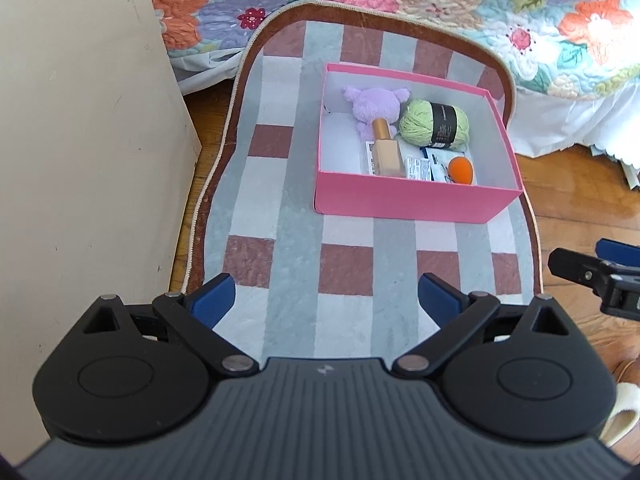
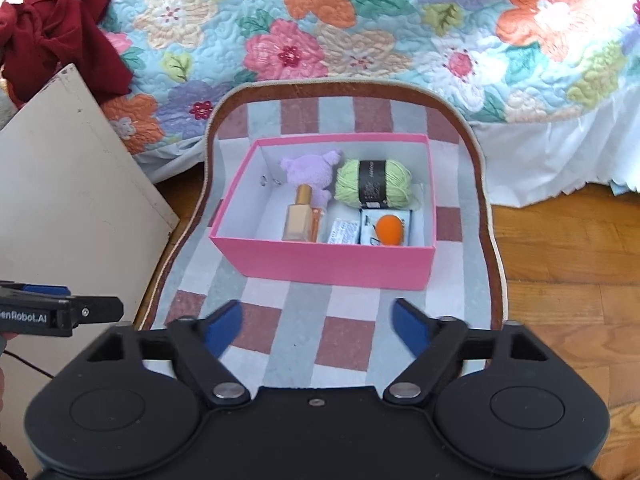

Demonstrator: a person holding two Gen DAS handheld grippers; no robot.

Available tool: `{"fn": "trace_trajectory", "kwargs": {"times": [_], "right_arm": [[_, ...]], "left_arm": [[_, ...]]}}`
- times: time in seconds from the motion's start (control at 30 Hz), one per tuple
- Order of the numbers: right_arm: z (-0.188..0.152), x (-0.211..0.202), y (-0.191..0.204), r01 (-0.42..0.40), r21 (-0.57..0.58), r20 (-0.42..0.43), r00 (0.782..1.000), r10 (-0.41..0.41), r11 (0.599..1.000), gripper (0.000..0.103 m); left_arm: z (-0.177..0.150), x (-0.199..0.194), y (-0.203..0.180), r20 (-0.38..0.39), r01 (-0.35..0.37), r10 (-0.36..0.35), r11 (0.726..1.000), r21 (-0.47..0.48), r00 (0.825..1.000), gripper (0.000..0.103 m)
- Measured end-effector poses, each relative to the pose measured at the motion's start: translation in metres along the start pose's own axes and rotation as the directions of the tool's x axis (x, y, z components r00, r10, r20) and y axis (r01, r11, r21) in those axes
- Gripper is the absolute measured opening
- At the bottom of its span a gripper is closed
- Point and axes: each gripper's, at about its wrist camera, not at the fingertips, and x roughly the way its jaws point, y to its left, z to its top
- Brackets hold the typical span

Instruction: Organize objects

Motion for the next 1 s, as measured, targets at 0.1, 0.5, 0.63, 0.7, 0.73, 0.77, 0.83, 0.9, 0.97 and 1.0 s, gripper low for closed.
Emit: {"fn": "trace_trajectory", "kwargs": {"times": [0.1,0.5,0.63,0.7,0.73,0.77,0.83,0.9,0.97,1.0], "right_arm": [[0.0,0.006,-0.001,0.051,0.033,-0.044,0.998,-0.05,0.998,0.096],[-0.002,0.003,0.002,0.116,-0.024,-0.044,0.992,-0.117,0.993,0.096],[-0.001,0.003,0.001,0.118,-0.019,-0.049,0.992,-0.119,0.993,0.096],[-0.002,0.003,0.001,0.122,-0.019,-0.05,0.991,-0.123,0.992,0.096],[-0.001,0.003,0.001,0.123,-0.018,-0.051,0.991,-0.124,0.992,0.096],[-0.002,0.003,0.001,0.123,-0.017,-0.051,0.991,-0.124,0.992,0.096],[-0.002,0.003,0.0,0.124,-0.016,-0.054,0.991,-0.125,0.992,0.096],[-0.002,0.004,0.0,0.126,-0.014,-0.059,0.99,-0.126,0.992,0.096],[-0.003,0.003,0.0,0.128,-0.011,-0.063,0.99,-0.129,0.992,0.096],[-0.003,0.004,0.0,0.13,-0.009,-0.065,0.989,-0.131,0.991,0.096]], "left_arm": [[0.0,0.002,-0.004,-0.01,-0.003,0.003,1.0,0.016,1.0,0.099],[0.0,0.009,-0.013,-0.038,-0.017,0.018,0.999,0.049,0.999,0.099],[0.0,0.01,-0.015,-0.042,-0.023,0.026,0.998,0.057,0.999,0.099],[0.0,0.011,-0.015,-0.044,-0.021,0.023,0.998,0.057,0.999,0.099],[0.0,0.011,-0.015,-0.045,-0.02,0.023,0.998,0.057,0.999,0.099],[0.0,0.011,-0.015,-0.045,-0.02,0.023,0.998,0.057,0.999,0.099],[-0.001,0.011,-0.015,-0.047,-0.022,0.025,0.998,0.057,0.999,0.099],[0.0,0.012,-0.015,-0.051,-0.023,0.026,0.998,0.058,0.998,0.099],[0.0,0.013,-0.015,-0.055,-0.025,0.028,0.998,0.054,0.998,0.099],[0.0,0.013,-0.014,-0.057,-0.025,0.028,0.998,0.052,0.998,0.099]]}}
